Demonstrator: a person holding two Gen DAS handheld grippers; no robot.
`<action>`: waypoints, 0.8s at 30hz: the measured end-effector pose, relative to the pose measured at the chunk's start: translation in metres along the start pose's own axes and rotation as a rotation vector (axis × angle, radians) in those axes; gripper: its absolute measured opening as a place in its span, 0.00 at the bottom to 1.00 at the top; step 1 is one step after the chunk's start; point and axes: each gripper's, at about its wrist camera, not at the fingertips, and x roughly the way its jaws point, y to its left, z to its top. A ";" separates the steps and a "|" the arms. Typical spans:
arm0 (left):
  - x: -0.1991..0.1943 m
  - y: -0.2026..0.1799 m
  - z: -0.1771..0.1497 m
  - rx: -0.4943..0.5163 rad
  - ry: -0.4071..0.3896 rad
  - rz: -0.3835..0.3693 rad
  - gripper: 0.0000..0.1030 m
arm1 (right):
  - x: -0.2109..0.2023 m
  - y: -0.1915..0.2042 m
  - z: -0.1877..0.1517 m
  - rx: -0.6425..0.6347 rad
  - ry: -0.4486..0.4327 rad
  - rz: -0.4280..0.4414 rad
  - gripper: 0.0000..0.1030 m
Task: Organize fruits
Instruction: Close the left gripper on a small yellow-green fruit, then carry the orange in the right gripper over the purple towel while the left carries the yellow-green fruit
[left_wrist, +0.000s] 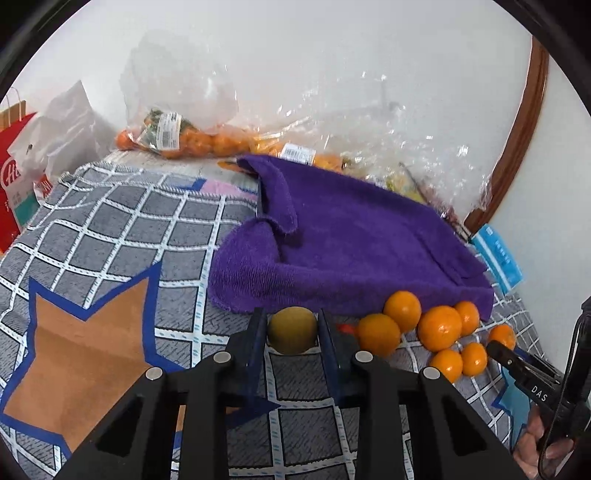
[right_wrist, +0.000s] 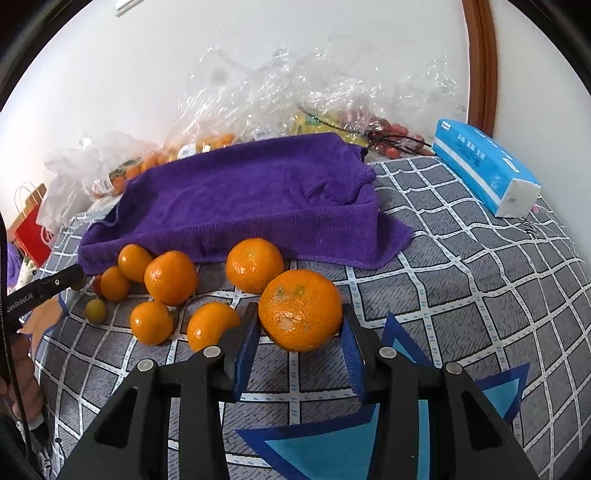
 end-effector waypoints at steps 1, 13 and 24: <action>-0.002 -0.001 0.000 0.001 -0.012 -0.001 0.26 | 0.000 0.000 0.000 0.001 -0.001 0.002 0.41; -0.012 -0.008 0.005 0.021 0.002 0.053 0.26 | -0.018 0.001 0.013 0.032 -0.021 0.021 0.41; -0.043 -0.032 0.061 0.024 -0.043 0.024 0.26 | -0.051 0.009 0.089 0.008 -0.165 0.059 0.41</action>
